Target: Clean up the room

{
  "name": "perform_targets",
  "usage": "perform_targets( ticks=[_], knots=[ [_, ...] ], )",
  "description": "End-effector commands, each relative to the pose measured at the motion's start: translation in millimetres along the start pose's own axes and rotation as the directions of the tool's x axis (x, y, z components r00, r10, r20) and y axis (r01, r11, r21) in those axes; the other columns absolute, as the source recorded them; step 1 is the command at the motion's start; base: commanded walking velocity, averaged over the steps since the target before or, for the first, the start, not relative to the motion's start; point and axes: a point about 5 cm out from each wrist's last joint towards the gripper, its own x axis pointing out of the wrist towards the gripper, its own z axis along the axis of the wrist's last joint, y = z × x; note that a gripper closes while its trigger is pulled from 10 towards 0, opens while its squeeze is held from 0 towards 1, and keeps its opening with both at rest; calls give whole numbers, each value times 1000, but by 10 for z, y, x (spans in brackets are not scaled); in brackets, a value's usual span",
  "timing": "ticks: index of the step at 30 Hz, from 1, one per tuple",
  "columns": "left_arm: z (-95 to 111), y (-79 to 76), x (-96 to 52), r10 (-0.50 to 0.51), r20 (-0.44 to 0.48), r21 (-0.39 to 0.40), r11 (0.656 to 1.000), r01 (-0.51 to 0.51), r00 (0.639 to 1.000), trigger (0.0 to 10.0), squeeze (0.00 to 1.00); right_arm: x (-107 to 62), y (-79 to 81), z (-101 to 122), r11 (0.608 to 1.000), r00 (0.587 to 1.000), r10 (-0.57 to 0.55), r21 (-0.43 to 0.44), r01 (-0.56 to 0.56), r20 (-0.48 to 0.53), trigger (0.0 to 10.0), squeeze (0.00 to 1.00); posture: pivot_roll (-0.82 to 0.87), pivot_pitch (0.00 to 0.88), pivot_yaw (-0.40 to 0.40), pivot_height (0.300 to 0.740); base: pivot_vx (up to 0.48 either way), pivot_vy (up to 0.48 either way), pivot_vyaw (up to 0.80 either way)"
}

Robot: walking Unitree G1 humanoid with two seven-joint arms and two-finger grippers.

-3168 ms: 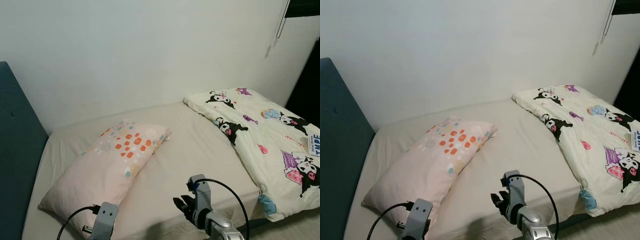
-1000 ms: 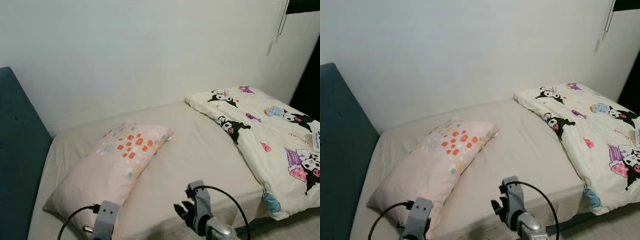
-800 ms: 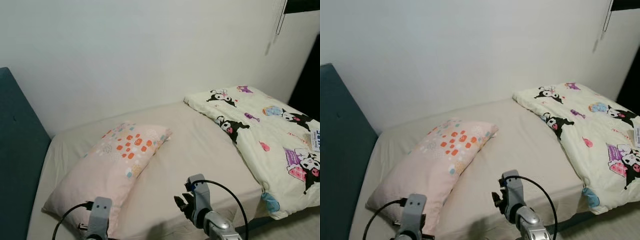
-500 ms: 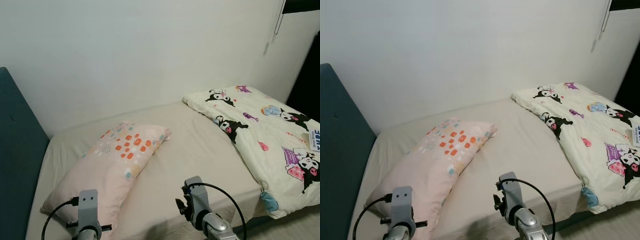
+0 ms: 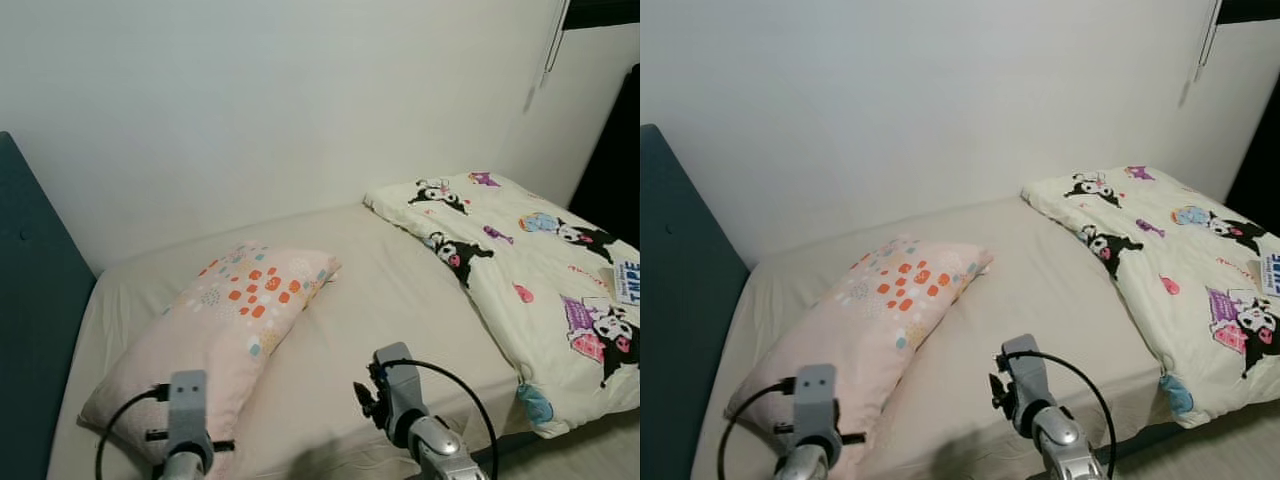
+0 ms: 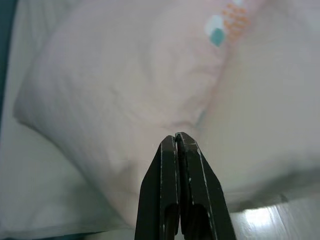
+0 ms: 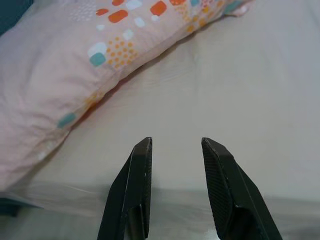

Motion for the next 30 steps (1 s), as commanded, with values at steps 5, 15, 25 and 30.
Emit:
perform_targets(
  ticks=[5,15,25,30],
  knots=[
    [-33,93,-25,20,-12,-32,999,-20,1000,10000,0,24,40,7,997,999,36,64,-36,-12,10000,0,-59,0,13,738,0,0,0],
    [-46,61,-47,-26,-6,10,1000,26,1000,10000,0,8,28,-8,998,999,33,62,-33,-14,10000,0,-79,0,33,738,0,0,0],
    [-62,22,-46,-50,-18,19,999,51,999,10000,0,6,19,-14,998,999,22,63,-21,-23,10000,0,-86,0,39,738,0,0,0],
    [-96,41,-68,-51,-30,26,998,52,998,10000,0,7,26,-14,997,999,24,76,-22,-22,10000,0,-82,0,40,738,0,0,0]
  ],
)
